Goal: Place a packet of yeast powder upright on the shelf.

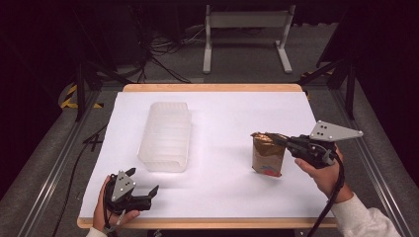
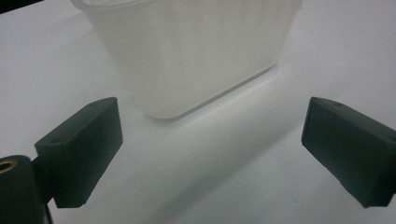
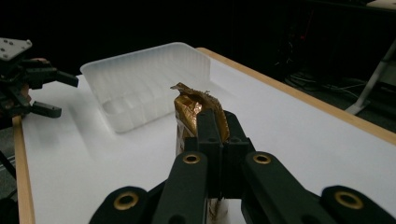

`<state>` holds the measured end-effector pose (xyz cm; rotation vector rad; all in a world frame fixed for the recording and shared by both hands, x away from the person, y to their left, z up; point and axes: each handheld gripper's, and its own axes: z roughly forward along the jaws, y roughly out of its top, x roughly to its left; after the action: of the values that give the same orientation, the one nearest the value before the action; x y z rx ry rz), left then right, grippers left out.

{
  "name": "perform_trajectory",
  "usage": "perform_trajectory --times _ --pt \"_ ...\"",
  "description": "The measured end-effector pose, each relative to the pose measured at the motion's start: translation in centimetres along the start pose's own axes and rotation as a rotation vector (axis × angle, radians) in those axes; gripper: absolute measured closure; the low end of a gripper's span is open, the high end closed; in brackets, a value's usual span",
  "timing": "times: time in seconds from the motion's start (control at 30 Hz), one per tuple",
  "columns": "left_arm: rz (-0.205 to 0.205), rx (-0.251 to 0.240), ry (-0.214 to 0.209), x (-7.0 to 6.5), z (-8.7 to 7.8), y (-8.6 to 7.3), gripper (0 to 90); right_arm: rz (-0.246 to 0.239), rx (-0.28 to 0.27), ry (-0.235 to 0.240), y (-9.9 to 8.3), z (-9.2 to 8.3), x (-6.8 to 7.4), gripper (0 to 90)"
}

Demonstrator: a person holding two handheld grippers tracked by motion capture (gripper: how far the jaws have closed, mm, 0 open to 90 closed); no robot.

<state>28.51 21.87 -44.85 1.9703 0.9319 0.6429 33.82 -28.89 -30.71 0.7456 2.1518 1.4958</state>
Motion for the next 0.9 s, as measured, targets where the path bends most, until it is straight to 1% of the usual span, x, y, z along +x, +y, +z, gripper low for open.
perform_trajectory --times 0.13,0.2,0.3,0.33,0.4,0.6,0.7,0.9 --pt "-0.002 -0.002 0.001 0.1 0.0 0.0 6.2 -0.005 -0.032 0.001 1.3 0.2 -0.3 89.1" --pt "-0.003 -0.003 -0.002 0.1 0.0 0.0 6.2 0.003 -0.042 0.008 2.0 0.3 -0.3 89.0" --pt "-0.001 -0.004 -0.006 0.0 0.0 0.1 6.2 0.003 -0.051 0.019 2.9 0.6 -0.2 89.0" --pt "-0.001 -0.004 -0.006 0.0 0.0 0.1 6.2 0.003 -0.051 0.019 2.9 0.6 -0.2 89.0" --pt "-0.002 -0.003 -0.005 -0.1 0.0 0.1 6.2 -0.012 -0.056 0.025 3.7 1.1 0.1 89.0" --pt "0.002 -0.004 -0.005 0.0 0.1 0.1 6.2 -0.034 -0.071 0.047 5.2 2.3 0.6 89.0" --pt "-0.005 0.0 -0.01 -0.1 0.1 0.0 6.2 -0.036 -0.072 0.052 5.7 3.1 0.9 89.0" --pt "0.001 0.004 -0.012 -0.1 0.2 0.0 6.2 -0.044 -0.069 0.068 6.5 4.5 1.2 89.0"
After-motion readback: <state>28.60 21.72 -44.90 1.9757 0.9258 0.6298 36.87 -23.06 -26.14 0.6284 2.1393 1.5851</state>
